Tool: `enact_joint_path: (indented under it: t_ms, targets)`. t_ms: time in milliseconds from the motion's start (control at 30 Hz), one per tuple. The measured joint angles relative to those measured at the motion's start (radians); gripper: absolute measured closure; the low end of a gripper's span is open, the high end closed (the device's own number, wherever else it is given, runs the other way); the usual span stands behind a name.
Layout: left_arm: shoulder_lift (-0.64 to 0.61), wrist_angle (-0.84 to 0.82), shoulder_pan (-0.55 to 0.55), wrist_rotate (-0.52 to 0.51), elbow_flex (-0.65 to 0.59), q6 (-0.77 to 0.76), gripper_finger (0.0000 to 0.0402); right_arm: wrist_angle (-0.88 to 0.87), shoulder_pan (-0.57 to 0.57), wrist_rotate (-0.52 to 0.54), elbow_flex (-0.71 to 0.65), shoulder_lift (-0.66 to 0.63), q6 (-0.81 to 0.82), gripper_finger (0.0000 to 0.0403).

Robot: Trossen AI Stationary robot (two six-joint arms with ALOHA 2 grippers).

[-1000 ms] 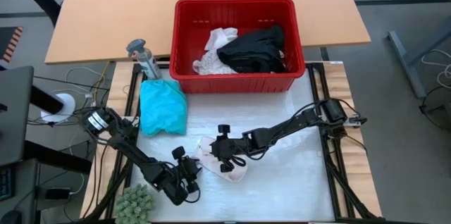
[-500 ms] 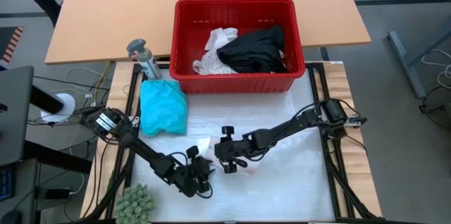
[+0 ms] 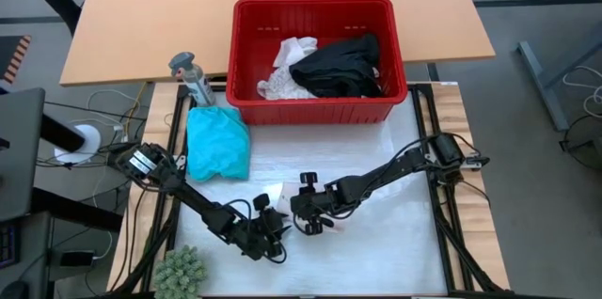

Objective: Fold laundry
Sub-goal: Fold the white underwear

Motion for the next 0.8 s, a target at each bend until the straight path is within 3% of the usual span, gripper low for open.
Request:
enact_joint_path:
  t_ms: [667, 800]
  targets:
    - [-0.002, 0.0, 0.0, -0.002, 0.0, 0.013, 0.026, 0.036, 0.004, 0.034, -0.001, 0.062, -0.013, 0.0239]
    - [-0.002, 0.003, 0.0, -0.002, 0.0, 0.016, 0.026, 0.029, 0.002, 0.036, 0.0, 0.061, -0.016, 0.0254]
